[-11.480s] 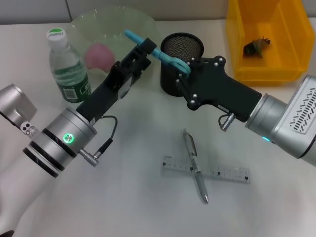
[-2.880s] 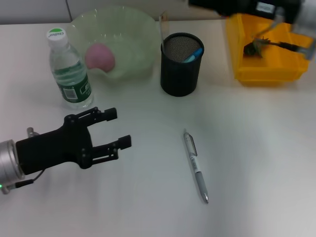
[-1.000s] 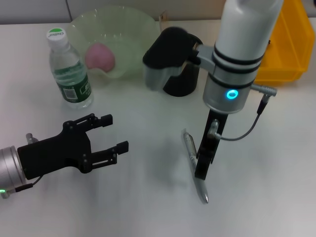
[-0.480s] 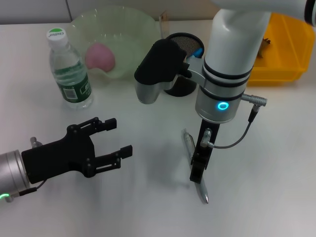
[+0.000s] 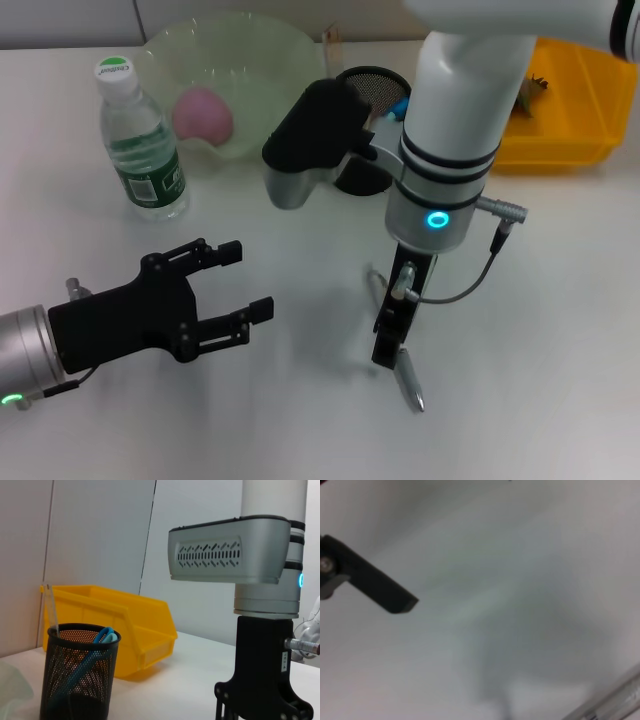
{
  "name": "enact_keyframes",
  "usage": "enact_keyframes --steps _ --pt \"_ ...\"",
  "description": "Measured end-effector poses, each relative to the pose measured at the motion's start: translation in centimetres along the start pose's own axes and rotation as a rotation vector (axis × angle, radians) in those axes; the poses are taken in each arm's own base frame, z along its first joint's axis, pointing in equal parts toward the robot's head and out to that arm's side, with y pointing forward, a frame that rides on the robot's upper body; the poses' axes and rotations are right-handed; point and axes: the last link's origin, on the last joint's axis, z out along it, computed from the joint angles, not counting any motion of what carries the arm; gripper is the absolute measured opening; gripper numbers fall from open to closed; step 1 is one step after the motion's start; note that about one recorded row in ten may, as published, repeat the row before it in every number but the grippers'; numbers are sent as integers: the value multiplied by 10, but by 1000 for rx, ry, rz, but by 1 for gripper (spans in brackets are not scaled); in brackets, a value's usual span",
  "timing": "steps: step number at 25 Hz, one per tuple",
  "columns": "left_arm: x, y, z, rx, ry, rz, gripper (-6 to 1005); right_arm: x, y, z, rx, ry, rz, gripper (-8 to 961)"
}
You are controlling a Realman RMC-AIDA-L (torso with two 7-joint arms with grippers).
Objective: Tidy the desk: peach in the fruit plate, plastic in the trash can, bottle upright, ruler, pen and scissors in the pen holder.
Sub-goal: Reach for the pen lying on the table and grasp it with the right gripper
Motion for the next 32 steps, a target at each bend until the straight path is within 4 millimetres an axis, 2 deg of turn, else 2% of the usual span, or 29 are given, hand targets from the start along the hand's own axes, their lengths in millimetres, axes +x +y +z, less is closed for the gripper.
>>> enact_keyframes --steps 17,27,32 --pt "-5 6 6 -12 4 -12 797 3 0 9 36 19 -14 657" --pt "-4 7 8 -18 12 -19 797 4 0 13 70 42 -54 528" --pt "-4 7 8 -18 15 -21 797 4 2 12 73 49 -68 335"
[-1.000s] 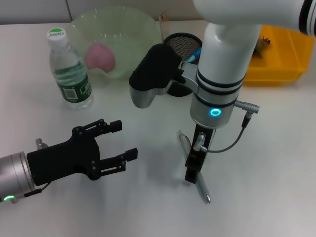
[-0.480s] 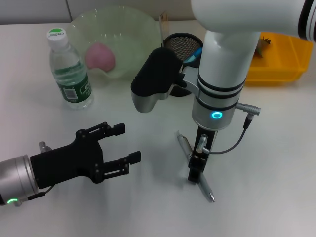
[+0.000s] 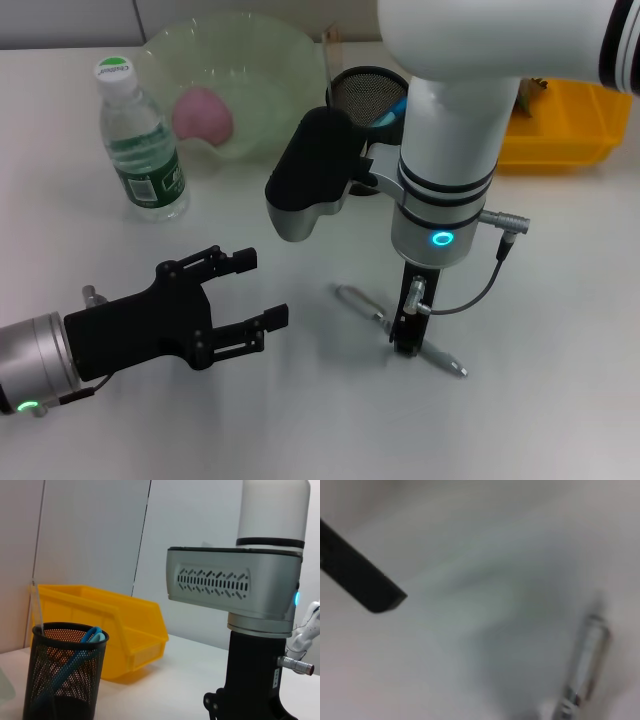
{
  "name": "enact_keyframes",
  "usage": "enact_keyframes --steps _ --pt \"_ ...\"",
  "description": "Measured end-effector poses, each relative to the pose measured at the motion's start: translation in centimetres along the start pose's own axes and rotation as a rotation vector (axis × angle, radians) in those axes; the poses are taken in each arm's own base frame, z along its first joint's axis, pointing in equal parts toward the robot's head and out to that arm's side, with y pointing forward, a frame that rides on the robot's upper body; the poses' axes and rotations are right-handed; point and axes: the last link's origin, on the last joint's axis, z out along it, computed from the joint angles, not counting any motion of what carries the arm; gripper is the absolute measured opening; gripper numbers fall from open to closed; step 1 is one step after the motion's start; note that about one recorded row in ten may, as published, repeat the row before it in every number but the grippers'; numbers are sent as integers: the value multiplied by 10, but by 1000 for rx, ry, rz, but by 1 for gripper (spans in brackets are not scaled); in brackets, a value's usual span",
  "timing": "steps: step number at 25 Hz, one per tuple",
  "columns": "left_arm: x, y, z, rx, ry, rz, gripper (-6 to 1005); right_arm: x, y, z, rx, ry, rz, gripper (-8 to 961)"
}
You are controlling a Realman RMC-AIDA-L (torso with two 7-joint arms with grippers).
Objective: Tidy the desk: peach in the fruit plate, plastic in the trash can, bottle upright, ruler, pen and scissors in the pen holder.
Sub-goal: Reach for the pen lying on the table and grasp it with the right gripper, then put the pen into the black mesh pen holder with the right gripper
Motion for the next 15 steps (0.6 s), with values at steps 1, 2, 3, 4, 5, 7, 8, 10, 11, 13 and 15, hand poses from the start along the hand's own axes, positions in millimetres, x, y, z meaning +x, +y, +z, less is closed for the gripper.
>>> enact_keyframes --steps 1,2,3,4,5,7,8,10,11,13,15 --pt "0 0 0 0 0 0 797 0 0 0 0 0 0 318" --pt "0 0 0 0 0 -2 797 -1 0 -1 7 1 -7 300" --pt "0 0 0 -1 1 -3 797 -1 0 -1 7 1 -7 283" --pt "0 1 0 -1 1 -4 797 -1 -1 -2 14 2 -11 265" --pt "-1 1 0 -1 1 -4 797 0 -3 -3 34 7 -19 248" --pt "0 1 0 -1 1 -4 797 0 -4 -4 43 8 -24 213" --pt "0 0 0 0 2 -4 797 0 -4 -4 43 4 -25 196" --pt "0 0 0 2 4 -4 797 0 -8 -8 39 -20 -19 161" --pt "0 0 0 2 4 -4 797 0 -8 -8 39 -20 -19 143" --pt "0 0 0 5 6 -4 797 0 -13 -14 19 -71 -10 124" --pt "1 -1 0 8 12 -4 797 4 -27 -35 -4 -215 12 120"
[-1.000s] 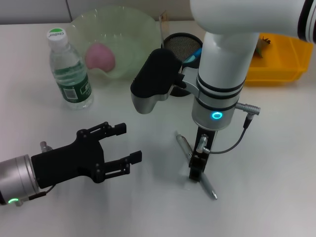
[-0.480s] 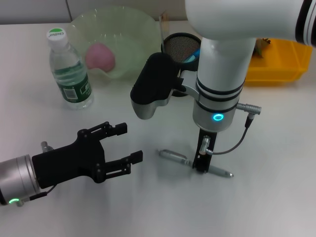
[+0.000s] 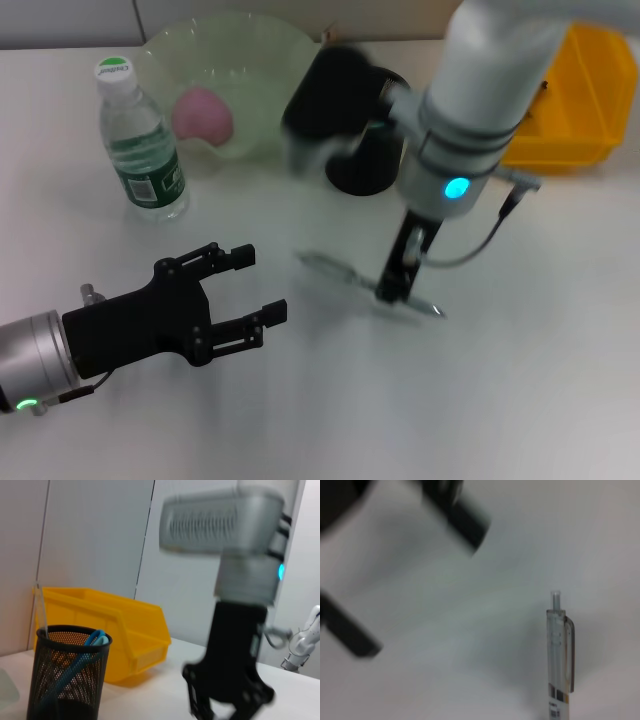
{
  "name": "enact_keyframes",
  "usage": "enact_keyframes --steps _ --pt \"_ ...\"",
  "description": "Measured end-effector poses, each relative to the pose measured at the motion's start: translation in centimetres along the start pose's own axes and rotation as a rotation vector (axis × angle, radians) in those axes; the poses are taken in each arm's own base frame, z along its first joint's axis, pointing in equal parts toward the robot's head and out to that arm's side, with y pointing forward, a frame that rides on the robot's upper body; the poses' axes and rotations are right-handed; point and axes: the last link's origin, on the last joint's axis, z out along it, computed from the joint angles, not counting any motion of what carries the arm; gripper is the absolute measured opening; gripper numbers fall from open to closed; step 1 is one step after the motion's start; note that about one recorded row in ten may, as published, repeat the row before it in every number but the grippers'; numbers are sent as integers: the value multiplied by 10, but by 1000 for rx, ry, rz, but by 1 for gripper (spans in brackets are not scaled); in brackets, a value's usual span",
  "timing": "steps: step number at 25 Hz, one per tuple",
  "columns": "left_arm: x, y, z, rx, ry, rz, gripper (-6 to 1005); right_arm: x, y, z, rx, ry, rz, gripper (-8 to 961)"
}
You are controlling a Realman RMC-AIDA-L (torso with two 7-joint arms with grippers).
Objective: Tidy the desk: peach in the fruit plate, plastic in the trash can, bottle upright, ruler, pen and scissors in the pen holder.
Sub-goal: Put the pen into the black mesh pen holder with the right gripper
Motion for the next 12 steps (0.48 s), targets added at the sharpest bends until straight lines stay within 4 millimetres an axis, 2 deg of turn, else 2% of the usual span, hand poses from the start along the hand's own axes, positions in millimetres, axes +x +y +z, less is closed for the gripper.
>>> enact_keyframes --steps 1,2,3,5,6,7,9,10,11,12 --pt "0 0 0 0 0 0 797 0 0 0 0 0 0 118" --pt "1 0 0 2 6 0 797 5 -13 -16 8 -107 21 116" --pt "1 -1 0 3 9 1 797 5 -13 -16 8 -107 21 116" --pt "3 -2 0 8 17 1 797 17 -28 -32 -6 -268 27 116" --pt "3 -2 0 8 17 1 797 17 -28 -32 -6 -268 27 116" --pt "5 -3 1 11 27 -1 797 26 -34 -38 -37 -381 25 116" --pt "8 -4 1 11 39 -4 797 30 -36 -39 -53 -439 20 116" --pt "9 -5 2 12 46 -6 797 40 -42 -42 -75 -569 16 116" --pt "12 -6 2 13 57 -9 797 40 -42 -42 -75 -569 16 116" --pt "13 -6 2 11 64 -10 797 47 -46 -42 -86 -697 6 116"
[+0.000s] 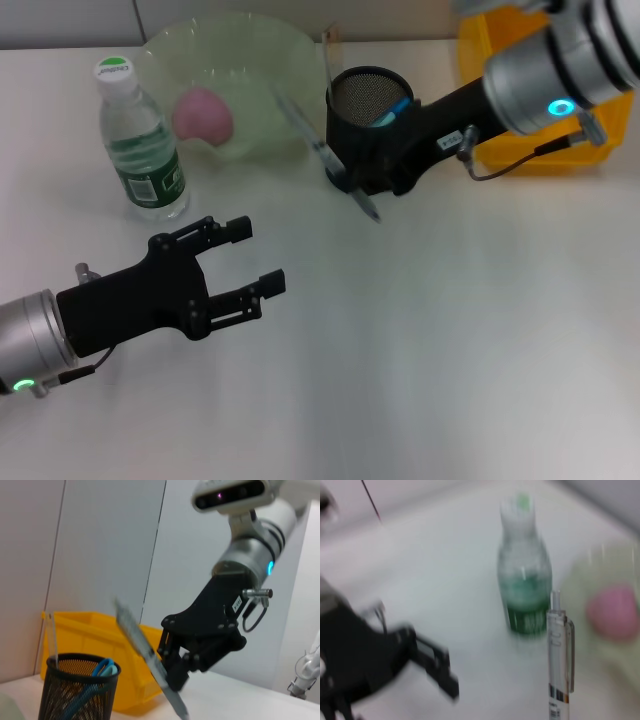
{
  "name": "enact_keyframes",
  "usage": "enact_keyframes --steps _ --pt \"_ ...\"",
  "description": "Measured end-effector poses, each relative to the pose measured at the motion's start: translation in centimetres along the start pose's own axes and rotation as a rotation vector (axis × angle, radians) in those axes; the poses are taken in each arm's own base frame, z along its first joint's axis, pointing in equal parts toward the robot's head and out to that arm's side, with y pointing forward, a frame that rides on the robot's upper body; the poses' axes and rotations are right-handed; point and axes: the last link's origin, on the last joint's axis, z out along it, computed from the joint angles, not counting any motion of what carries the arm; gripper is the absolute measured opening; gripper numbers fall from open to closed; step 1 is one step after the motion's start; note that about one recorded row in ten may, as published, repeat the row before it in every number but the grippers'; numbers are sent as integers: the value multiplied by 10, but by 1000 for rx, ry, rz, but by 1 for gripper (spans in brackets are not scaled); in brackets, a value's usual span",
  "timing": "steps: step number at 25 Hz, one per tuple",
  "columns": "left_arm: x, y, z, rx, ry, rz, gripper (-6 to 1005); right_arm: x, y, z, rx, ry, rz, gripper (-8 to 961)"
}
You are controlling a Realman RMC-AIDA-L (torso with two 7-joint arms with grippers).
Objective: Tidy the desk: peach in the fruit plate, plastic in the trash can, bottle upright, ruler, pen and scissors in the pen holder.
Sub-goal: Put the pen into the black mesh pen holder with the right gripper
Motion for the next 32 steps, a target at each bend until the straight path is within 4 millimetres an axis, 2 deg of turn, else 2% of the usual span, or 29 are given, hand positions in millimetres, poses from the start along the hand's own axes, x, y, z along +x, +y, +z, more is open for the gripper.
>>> enact_keyframes --steps 1,5,6,8,13,19,23,32 --pt "1 0 0 -1 5 -1 797 0 0 0 0 0 0 116" --pt "5 -2 0 -5 14 -9 797 11 -10 -5 17 -228 9 116" --pt "6 -3 0 -4 16 -10 797 11 -10 -5 17 -228 9 116" --pt "9 -6 0 0 21 -2 797 16 -20 -10 60 -350 46 116" --pt "14 -9 1 11 38 8 797 26 -33 -15 152 -523 74 115" --pt "15 -9 1 7 41 6 797 33 -45 -10 241 -575 116 115" --pt "17 -8 1 -4 49 8 797 37 -53 6 290 -526 150 115" --pt "17 -8 1 -6 50 1 797 43 -58 17 333 -483 175 116"
